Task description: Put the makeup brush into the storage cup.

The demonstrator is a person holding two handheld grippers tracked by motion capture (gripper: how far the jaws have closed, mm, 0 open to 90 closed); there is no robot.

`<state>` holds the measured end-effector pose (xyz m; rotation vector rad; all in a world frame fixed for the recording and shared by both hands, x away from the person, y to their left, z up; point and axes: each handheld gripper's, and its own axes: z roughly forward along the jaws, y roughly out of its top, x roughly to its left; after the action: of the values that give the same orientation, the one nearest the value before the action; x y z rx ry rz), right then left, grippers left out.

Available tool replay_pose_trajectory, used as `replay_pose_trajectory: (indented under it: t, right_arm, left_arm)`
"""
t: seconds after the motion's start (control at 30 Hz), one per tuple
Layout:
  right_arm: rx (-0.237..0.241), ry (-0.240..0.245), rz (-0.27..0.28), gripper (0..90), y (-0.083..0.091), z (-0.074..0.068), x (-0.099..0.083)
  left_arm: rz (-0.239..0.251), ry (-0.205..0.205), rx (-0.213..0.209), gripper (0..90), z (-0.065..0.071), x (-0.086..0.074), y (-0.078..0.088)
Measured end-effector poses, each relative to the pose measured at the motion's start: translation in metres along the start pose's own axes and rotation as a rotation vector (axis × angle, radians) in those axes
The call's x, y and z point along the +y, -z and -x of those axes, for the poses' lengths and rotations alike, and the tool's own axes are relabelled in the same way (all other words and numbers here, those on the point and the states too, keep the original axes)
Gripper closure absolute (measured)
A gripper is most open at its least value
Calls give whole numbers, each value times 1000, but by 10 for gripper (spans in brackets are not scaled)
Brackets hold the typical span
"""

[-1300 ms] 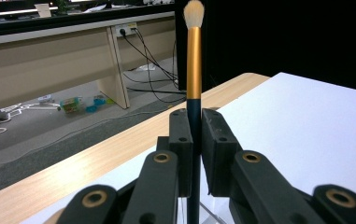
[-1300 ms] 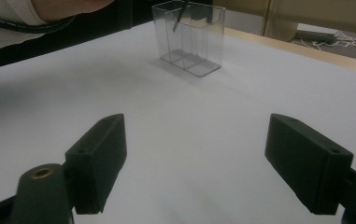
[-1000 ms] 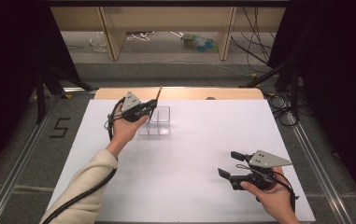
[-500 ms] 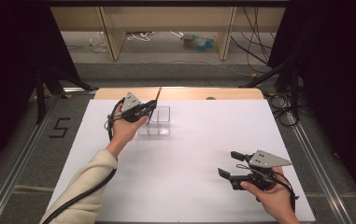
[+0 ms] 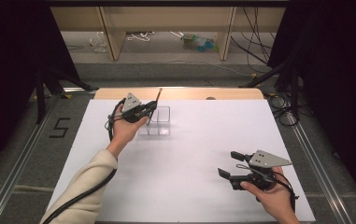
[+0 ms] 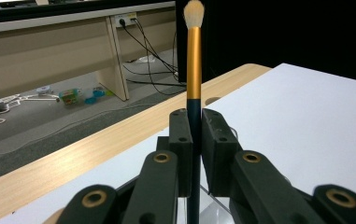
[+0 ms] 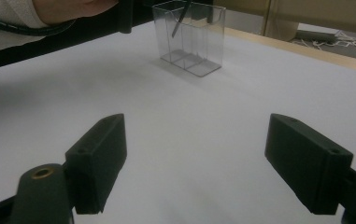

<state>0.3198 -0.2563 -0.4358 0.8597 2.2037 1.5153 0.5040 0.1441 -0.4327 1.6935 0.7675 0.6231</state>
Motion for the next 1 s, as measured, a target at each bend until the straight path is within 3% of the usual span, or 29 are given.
replay_pose_trajectory:
  t: [0.37,0.47,0.5,0.63,0.7,0.77,0.9,1.0]
  right_arm:
    - [4,-17,-14,219,1,-1,0]
    - [2,-11,-10,219,0,-1,0]
    - [7,-2,13,219,-1,0,0]
    - [-2,4,-1,219,1,0,0]
    - [-1,5,-1,219,1,0,0]
    - [2,-14,-4,219,1,-1,0]
    - [-2,2,9,219,1,0,0]
    - [11,-9,11,218,1,0,0]
  left_arm:
    - [-7,3,0,829,-1,-1,0]
    - [-6,10,-1,829,-1,-1,0]
    - [-6,12,-1,828,-1,-1,0]
    - [-2,37,1,821,-3,-2,1]
    - [-1,61,-16,758,-4,-1,2]
    - [6,88,-39,602,-5,0,4]
    - [16,114,-63,381,-6,3,8]
    - [1,91,-91,266,-3,4,13]
